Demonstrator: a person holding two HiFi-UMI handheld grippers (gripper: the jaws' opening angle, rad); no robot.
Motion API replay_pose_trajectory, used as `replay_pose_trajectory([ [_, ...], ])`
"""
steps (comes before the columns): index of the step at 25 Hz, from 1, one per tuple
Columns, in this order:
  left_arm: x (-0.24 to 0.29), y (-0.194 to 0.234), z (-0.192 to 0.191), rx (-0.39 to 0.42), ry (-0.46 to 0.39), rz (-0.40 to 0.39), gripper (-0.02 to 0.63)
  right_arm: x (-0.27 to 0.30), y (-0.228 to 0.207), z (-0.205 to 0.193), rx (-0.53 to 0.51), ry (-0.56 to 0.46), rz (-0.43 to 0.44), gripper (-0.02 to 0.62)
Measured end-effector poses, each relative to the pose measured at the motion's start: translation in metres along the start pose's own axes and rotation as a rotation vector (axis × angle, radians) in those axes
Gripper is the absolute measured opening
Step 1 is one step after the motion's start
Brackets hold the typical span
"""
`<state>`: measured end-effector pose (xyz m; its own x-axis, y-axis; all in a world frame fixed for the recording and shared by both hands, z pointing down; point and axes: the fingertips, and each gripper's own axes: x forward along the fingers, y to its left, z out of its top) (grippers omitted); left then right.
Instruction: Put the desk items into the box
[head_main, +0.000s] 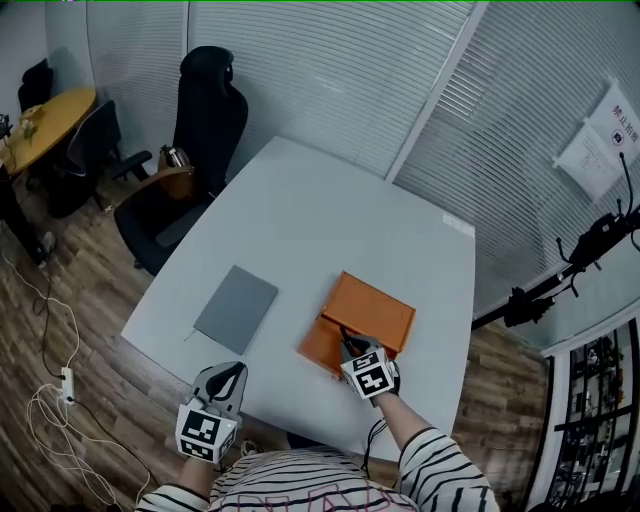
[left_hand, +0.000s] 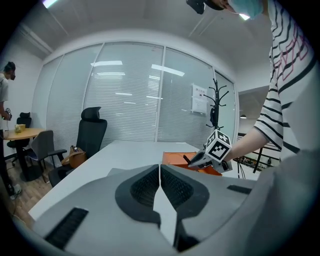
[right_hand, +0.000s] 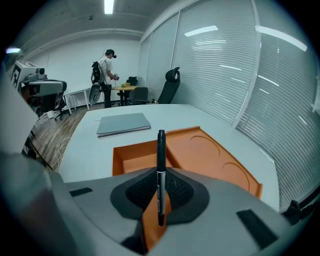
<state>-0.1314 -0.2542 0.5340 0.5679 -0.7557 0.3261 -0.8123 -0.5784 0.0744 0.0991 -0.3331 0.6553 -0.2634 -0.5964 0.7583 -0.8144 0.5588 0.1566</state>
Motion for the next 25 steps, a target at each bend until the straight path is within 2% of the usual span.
replay_pose_trajectory([
  [12,0.006,0.002,-0.006,-0.010,0.029,0.018,0.029,0.029,0.003,0.000,-0.055,0.063,0.064,0.061],
  [25,0.006,0.010,-0.009,-0.026,0.047,0.051,0.029,0.057,0.010,-0.009,-0.110,0.187,0.132,0.061],
])
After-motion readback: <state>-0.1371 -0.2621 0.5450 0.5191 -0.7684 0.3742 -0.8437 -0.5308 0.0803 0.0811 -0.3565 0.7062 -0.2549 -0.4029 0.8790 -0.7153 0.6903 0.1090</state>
